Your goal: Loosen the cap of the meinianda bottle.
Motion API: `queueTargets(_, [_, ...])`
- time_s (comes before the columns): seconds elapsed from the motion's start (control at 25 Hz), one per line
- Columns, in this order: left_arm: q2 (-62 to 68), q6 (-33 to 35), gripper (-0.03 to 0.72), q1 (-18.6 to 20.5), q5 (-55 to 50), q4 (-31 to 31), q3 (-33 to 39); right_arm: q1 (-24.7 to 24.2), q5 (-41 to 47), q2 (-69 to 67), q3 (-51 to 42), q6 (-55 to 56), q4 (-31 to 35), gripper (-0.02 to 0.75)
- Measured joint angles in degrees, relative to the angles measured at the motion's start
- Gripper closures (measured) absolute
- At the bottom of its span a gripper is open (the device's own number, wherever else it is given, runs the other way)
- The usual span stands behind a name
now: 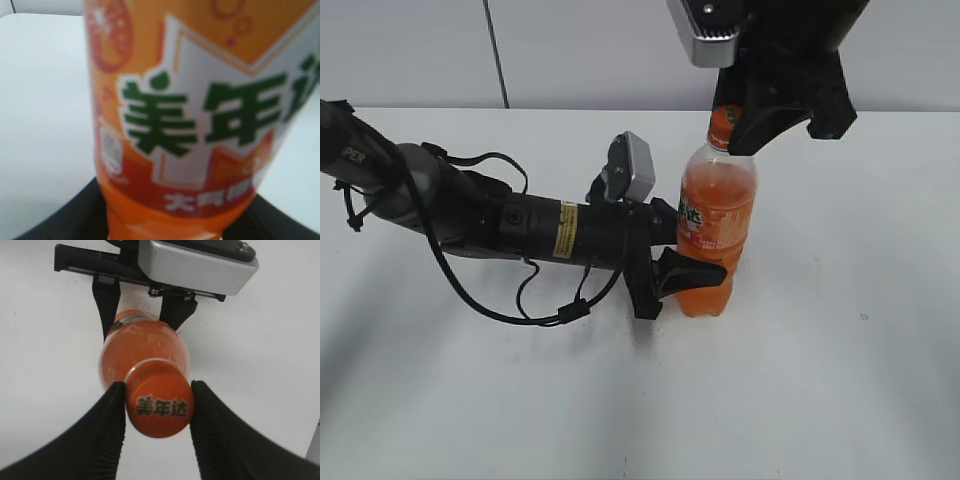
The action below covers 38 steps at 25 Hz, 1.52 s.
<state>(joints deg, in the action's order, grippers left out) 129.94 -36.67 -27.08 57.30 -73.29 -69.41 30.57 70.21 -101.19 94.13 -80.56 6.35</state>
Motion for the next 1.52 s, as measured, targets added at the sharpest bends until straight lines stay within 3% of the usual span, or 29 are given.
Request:
queueTargets(0.24, [0.0, -0.6, 0.312, 0.0, -0.1, 0.2, 0.0, 0.0, -1.3, 1.4, 0.0, 4.5, -1.2, 0.272])
queueTargets(0.36, [0.0, -0.6, 0.312, 0.0, -0.1, 0.2, 0.0, 0.0, -1.2, 3.7, 0.0, 10.7, -0.4, 0.231])
queueTargets(0.52, [0.0, -0.6, 0.312, 0.0, -0.1, 0.2, 0.0, 0.0, -0.8, 7.1, 0.0, 31.3, 2.3, 0.223])
queueTargets(0.68, [0.0, -0.7, 0.312, 0.0, -0.1, 0.2, 0.0, 0.0, -0.7, 8.1, 0.0, 65.4, 3.2, 0.223])
queueTargets(0.76, [0.0, -0.7, 0.312, 0.0, -0.1, 0.1, 0.0, 0.0, -0.7, 7.9, 0.0, 74.5, 3.2, 0.223])
queueTargets(1.2, [0.0, -0.7, 0.313, 0.0, -0.1, 0.1, 0.0, 0.0, -1.0, 2.3, 0.0, 79.8, 1.4, 0.242])
queueTargets(1.52, [0.0, -0.7, 0.313, 0.0, -0.1, 0.1, 0.0, 0.0, -2.9, 1.7, 0.0, 78.7, 1.0, 0.353])
